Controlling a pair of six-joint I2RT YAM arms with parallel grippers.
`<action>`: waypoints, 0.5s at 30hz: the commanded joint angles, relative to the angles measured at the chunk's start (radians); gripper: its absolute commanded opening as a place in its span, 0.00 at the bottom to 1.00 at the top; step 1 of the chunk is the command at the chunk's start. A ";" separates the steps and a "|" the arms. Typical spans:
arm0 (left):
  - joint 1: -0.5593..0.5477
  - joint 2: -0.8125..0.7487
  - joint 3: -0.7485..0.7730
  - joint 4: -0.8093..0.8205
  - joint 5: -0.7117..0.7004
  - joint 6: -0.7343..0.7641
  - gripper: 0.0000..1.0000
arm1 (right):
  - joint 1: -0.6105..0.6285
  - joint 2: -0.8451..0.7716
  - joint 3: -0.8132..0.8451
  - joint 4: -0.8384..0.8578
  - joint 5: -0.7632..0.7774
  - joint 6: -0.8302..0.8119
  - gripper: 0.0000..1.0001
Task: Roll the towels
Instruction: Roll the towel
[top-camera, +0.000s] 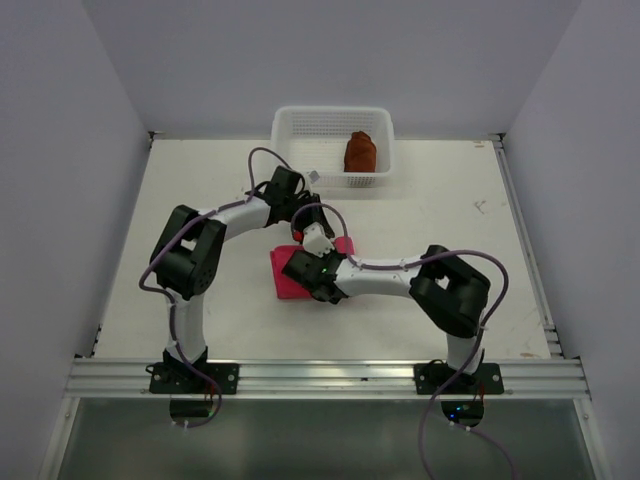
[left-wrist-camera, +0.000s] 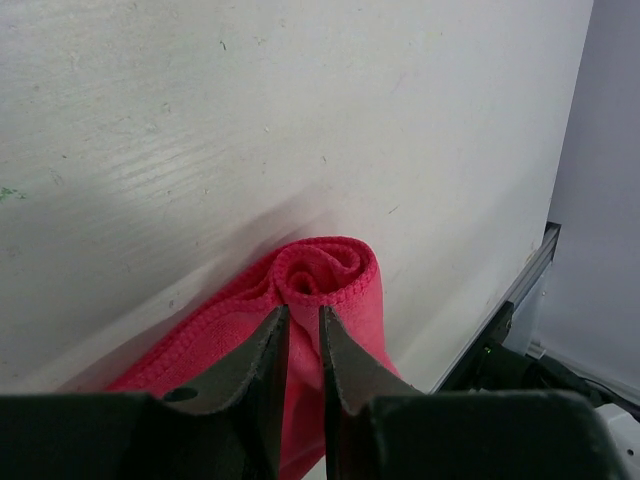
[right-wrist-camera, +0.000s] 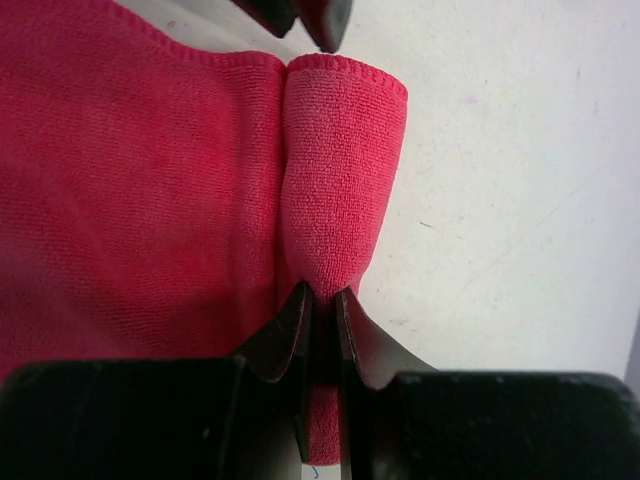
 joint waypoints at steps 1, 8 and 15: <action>0.011 -0.045 0.037 0.033 0.037 -0.001 0.22 | 0.041 0.052 0.062 -0.057 0.112 -0.045 0.00; 0.011 -0.054 0.026 0.042 0.053 0.003 0.21 | 0.081 0.188 0.171 -0.139 0.138 -0.096 0.00; 0.010 -0.077 -0.017 0.077 0.074 0.002 0.20 | 0.081 0.268 0.228 -0.185 0.131 -0.122 0.00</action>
